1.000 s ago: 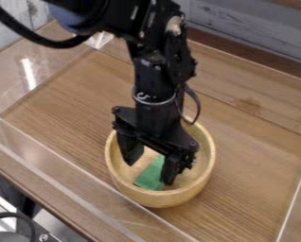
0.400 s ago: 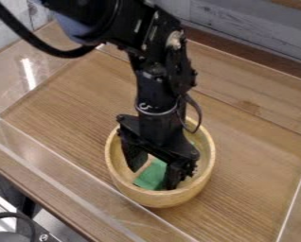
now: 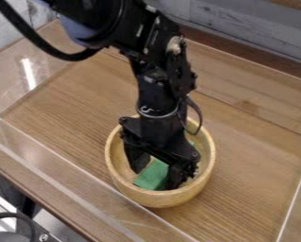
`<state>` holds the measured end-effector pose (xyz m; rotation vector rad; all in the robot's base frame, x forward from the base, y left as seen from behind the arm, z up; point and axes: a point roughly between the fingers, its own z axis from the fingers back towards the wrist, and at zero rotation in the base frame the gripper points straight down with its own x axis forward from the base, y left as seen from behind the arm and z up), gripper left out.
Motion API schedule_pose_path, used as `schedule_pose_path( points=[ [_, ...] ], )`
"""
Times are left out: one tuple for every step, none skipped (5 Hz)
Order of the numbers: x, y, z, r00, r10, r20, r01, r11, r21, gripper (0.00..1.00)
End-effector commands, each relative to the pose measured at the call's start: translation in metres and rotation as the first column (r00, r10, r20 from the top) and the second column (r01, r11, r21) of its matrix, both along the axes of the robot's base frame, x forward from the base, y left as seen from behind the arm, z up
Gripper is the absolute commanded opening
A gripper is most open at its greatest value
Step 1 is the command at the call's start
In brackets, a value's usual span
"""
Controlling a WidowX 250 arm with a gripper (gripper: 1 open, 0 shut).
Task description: Remove the green block from inside the brown bowl and put it on the table
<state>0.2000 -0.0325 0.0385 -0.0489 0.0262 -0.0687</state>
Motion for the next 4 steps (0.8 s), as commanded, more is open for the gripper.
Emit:
schedule_pose_path(
  points=[
    [0.006, 0.0017, 0.0023, 1.0, 0.01, 0.024, -0.01, 1.0, -0.007, 1.0],
    [0.0069, 0.0025, -0.0001, 1.0, 0.014, 0.022, -0.014, 1.0, -0.01, 1.0],
    [0.0076, 0.003, -0.0025, 1.0, 0.018, 0.02, -0.018, 1.0, -0.013, 1.0],
    [0.0079, 0.003, -0.0044, 1.0, 0.024, 0.015, -0.023, 1.0, -0.016, 0.0]
  ],
)
